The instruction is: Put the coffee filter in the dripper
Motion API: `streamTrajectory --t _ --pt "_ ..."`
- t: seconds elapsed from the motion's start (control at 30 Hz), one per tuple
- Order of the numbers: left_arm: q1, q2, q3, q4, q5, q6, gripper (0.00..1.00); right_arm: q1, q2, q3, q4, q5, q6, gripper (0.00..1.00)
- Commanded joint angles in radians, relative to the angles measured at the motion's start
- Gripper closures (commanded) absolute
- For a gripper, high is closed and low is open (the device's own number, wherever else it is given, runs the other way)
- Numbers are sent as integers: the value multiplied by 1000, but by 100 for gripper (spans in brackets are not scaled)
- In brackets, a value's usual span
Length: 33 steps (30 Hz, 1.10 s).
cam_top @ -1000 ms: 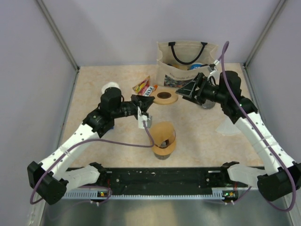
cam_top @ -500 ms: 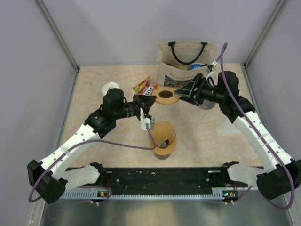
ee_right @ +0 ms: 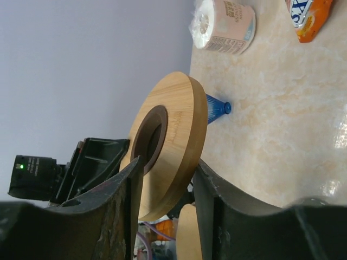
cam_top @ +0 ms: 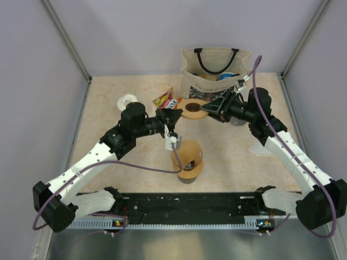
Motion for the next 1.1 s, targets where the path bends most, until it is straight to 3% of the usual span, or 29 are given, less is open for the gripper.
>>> streamTrajectory --t 0.0,0.1,0.17,0.23,0.27,0.3,0.33,0.4,0.5,0.63,0.8,0.93,1.07 --pt "-8 -7 21 98 -1 15 100 3 -5 -9 153 5 69 60" --pt "-10 -4 21 103 16 10 100 5 -3 -4 151 5 69 67" --pt "-10 -1 21 111 18 4 100 5 -6 -4 143 9 60 79" --pt "-13 -2 11 121 4 -13 100 6 -17 -12 145 14 57 100" --pt "-14 -5 7 161 -2 -28 100 5 -26 -18 151 20 62 100" --pt "-13 -10 4 163 -8 -36 84 5 -34 -22 157 31 63 100" --pt "-13 -19 2 163 -10 -56 54 5 -42 -27 159 49 62 100" --pt "-13 -36 -4 172 2 -102 2 0 -61 -33 162 87 59 100" --pt "-13 -61 20 157 18 -226 1 -24 -92 -48 171 137 55 100" --pt "-8 -52 112 144 -40 -502 2 -131 -138 -94 200 126 71 100" --pt "21 4 166 199 -250 -825 1 -323 -219 -252 275 82 123 100" --pt "85 22 90 340 -391 -1057 1 -515 -233 -442 532 -38 294 100" --pt "187 -5 21 370 -591 -1333 1 -622 -186 -484 568 -60 286 100"
